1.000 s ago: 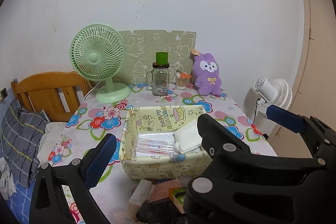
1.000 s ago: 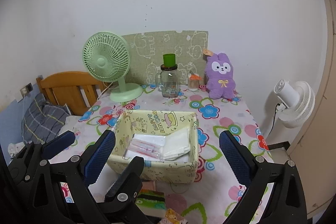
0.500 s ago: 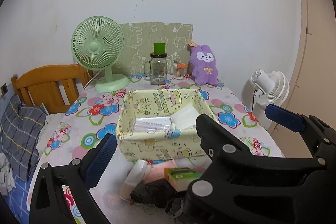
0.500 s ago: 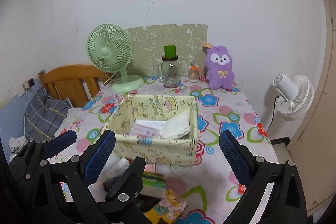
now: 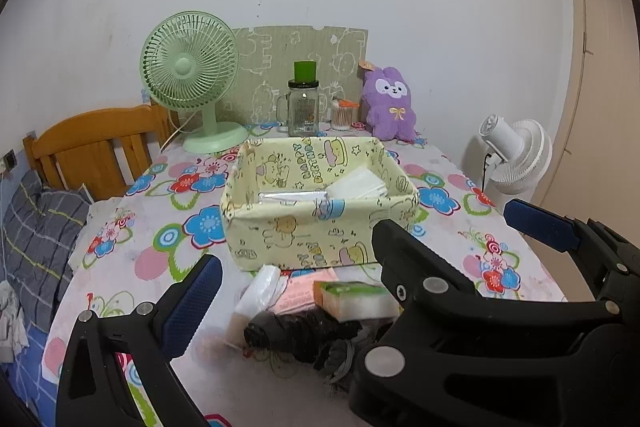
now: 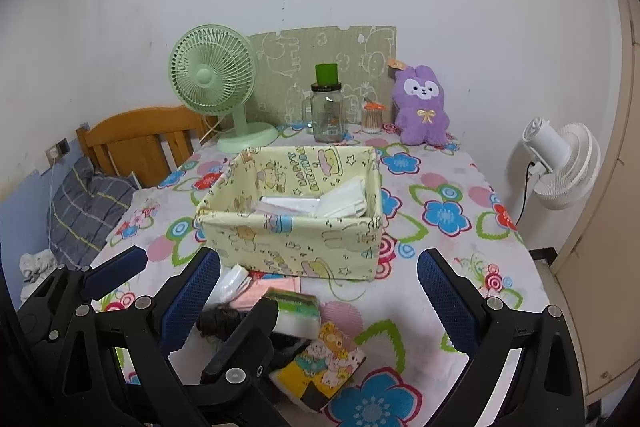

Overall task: Organize soft objects
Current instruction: 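Release the tissue pack with the right gripper and withdraw both grippers from the basket, then grasp the yellow cartoon snack bag with the right gripper while the left gripper grasps the grey drawstring pouch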

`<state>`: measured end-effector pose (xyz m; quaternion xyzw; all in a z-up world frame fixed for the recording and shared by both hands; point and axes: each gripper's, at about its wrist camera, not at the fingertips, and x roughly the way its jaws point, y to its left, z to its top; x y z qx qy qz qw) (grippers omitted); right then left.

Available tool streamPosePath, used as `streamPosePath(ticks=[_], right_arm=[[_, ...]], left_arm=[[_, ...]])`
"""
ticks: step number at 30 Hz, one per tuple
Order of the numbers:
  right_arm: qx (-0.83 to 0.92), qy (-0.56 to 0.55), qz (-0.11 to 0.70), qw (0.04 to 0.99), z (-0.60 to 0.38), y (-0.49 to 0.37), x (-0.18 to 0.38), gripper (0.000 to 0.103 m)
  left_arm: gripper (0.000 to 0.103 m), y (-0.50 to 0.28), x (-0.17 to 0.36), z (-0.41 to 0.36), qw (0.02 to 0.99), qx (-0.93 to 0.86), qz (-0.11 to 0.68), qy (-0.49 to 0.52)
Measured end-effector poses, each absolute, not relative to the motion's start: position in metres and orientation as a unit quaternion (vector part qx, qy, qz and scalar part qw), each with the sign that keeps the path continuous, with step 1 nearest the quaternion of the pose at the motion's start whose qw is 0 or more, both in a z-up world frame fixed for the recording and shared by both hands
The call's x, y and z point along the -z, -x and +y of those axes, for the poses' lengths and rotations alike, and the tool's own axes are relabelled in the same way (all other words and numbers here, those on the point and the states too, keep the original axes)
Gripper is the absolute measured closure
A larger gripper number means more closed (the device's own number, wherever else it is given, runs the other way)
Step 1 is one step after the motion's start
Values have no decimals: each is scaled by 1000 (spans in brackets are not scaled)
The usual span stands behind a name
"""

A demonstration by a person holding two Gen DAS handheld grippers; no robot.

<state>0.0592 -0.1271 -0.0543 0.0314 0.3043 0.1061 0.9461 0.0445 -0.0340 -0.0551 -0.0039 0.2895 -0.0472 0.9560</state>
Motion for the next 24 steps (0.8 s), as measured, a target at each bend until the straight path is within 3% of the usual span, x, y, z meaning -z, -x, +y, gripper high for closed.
streamPosePath(ticks=[24], right_arm=[[-110,-33,362,925,-117,-47,117,3]], left_arm=[[1,-36,115,-28,937,46,346,4]])
